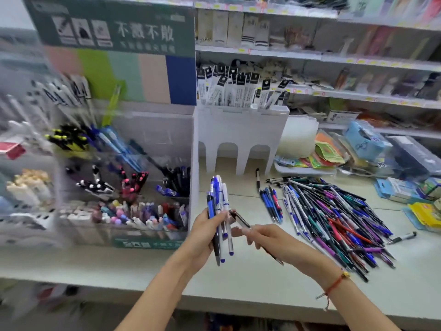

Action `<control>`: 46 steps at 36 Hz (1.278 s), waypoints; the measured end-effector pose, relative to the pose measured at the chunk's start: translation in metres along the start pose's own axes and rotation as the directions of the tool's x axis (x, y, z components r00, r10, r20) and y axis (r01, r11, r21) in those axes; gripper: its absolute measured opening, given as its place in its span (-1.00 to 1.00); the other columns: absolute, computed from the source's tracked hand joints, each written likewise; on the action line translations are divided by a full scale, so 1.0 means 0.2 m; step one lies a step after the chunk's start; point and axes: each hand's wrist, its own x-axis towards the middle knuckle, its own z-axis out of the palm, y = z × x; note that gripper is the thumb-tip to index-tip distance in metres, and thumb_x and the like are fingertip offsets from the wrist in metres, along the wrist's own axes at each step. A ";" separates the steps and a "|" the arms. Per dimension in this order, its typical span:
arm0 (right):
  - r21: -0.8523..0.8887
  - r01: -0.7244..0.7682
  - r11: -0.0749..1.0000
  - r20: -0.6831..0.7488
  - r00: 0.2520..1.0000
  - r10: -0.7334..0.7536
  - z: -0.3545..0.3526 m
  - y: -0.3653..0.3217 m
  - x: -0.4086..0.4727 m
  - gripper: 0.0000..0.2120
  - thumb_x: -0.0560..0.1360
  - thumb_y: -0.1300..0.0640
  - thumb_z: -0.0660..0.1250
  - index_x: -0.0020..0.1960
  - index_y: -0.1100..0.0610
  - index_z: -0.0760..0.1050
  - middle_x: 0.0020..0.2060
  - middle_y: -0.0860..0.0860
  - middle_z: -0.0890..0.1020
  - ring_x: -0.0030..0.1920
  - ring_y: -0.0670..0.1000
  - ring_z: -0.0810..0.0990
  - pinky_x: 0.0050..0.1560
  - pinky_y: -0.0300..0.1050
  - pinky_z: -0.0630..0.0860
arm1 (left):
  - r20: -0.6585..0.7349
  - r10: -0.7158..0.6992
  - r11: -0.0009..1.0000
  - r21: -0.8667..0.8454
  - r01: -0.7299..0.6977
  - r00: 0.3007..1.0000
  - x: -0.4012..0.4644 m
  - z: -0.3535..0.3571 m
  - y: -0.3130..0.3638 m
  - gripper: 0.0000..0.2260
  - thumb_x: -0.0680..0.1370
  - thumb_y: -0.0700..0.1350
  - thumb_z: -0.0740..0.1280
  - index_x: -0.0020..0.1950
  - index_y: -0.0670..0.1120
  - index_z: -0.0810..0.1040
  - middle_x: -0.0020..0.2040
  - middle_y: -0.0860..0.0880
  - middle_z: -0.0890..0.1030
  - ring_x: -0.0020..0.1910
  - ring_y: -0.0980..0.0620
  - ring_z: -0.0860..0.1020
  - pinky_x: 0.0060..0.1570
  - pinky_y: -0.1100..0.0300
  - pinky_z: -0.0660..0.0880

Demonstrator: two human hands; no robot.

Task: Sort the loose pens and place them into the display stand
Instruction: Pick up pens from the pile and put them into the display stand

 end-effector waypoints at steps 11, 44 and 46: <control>0.280 0.129 0.951 0.083 0.984 -0.157 0.41 -0.34 0.27 -0.82 0.62 0.05 0.20 0.13 -0.01 0.56 -0.40 -0.13 0.35 -0.42 -0.15 0.24 -0.39 -0.33 0.17 | -0.120 0.268 0.959 0.123 -0.254 0.956 -0.17 -0.59 0.26 -0.81 0.62 -0.15 0.25 0.22 -0.01 0.51 -0.06 0.07 0.69 -0.11 0.20 0.66 -0.09 0.24 0.59; 0.034 0.410 0.912 -0.878 0.448 -0.168 1.13 -1.01 1.10 -0.92 0.52 0.17 0.39 -0.12 0.11 0.50 -0.28 -0.08 0.59 -0.27 -0.17 0.57 -0.12 -0.18 0.56 | -0.276 0.210 0.939 -0.210 -0.272 0.938 -0.19 -1.67 0.49 -0.76 0.62 -0.20 0.23 0.22 0.08 0.46 0.10 0.03 0.64 0.09 0.04 0.61 0.06 0.07 0.53; -0.009 0.325 0.946 -0.824 0.533 -0.192 1.13 -1.00 1.13 -0.92 0.52 0.15 0.38 -0.05 0.14 0.50 -0.28 -0.08 0.59 -0.26 -0.14 0.57 -0.12 -0.15 0.52 | -0.275 0.203 0.935 -0.232 -0.270 0.940 -0.18 -1.66 0.50 -0.74 0.62 -0.20 0.23 0.26 0.06 0.43 0.12 0.01 0.63 0.07 0.05 0.62 -0.04 0.14 0.54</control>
